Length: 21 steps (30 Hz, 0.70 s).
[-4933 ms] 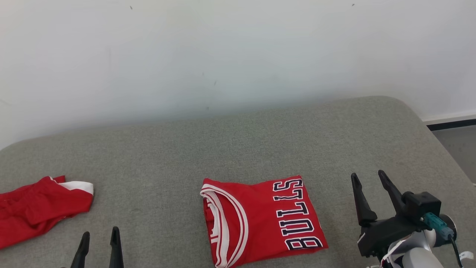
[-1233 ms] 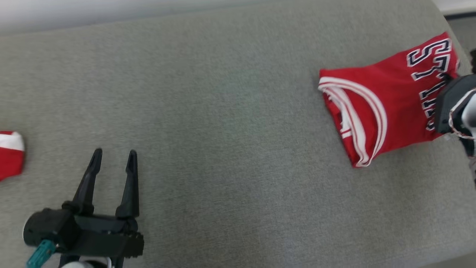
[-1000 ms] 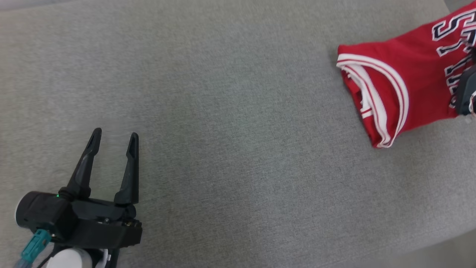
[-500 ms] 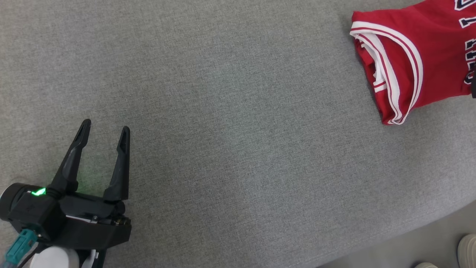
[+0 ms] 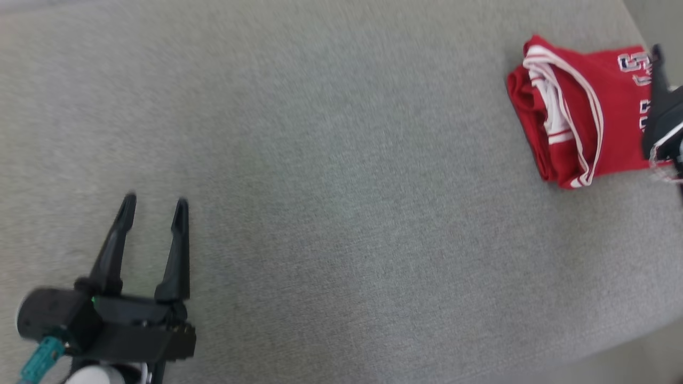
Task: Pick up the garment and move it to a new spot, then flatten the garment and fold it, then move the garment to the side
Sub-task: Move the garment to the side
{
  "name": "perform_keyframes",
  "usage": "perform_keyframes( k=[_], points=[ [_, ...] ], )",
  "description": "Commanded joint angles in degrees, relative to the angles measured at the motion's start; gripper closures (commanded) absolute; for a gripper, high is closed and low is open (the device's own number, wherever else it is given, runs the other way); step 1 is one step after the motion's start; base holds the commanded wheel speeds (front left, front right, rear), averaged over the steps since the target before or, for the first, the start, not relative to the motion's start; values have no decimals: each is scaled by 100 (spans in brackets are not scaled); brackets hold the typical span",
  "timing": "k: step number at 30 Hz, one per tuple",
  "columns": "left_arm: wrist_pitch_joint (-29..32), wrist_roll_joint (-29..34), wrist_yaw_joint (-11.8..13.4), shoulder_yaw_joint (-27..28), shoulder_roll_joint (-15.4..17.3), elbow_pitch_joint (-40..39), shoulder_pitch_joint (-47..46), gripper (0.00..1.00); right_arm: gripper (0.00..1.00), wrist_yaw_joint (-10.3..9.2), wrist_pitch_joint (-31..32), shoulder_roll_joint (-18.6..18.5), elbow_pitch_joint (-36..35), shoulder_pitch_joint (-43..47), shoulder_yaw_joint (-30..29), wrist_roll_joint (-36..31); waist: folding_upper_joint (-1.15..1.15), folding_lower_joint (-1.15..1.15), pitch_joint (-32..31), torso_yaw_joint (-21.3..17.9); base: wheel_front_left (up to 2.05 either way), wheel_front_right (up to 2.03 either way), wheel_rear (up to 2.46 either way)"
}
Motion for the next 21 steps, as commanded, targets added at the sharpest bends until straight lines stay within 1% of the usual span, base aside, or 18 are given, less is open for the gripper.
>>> perform_keyframes(
  k=[1,3,4,5,11,17,21],
  points=[
    [-4,-61,6,77,-77,98,178,0,0,-16,-194,101,-1,142,15,139,0,0,-539,300,0,0,0],
    [-3,-108,10,176,-189,226,349,0,0,-16,-388,178,6,287,78,218,0,0,-785,372,0,0,0],
    [-3,-108,10,176,-189,226,349,0,0,-16,-388,178,6,287,78,218,0,0,-785,372,0,0,0],
    [-3,-157,10,286,-270,328,526,0,0,-16,-577,349,-14,408,133,393,0,0,-1042,432,0,0,0],
    [-3,-178,23,597,-492,582,1067,0,0,-16,-905,788,-300,1082,668,874,0,0,-1757,599,0,0,0],
    [-3,-112,34,811,-608,669,1513,0,0,-16,-995,1021,-739,2005,1205,1467,0,0,-2369,751,0,0,0],
    [-3,-79,36,957,-652,621,1686,0,0,-16,-1007,1051,-1169,2588,1432,1798,0,0,-2594,815,0,0,0]
  ],
)
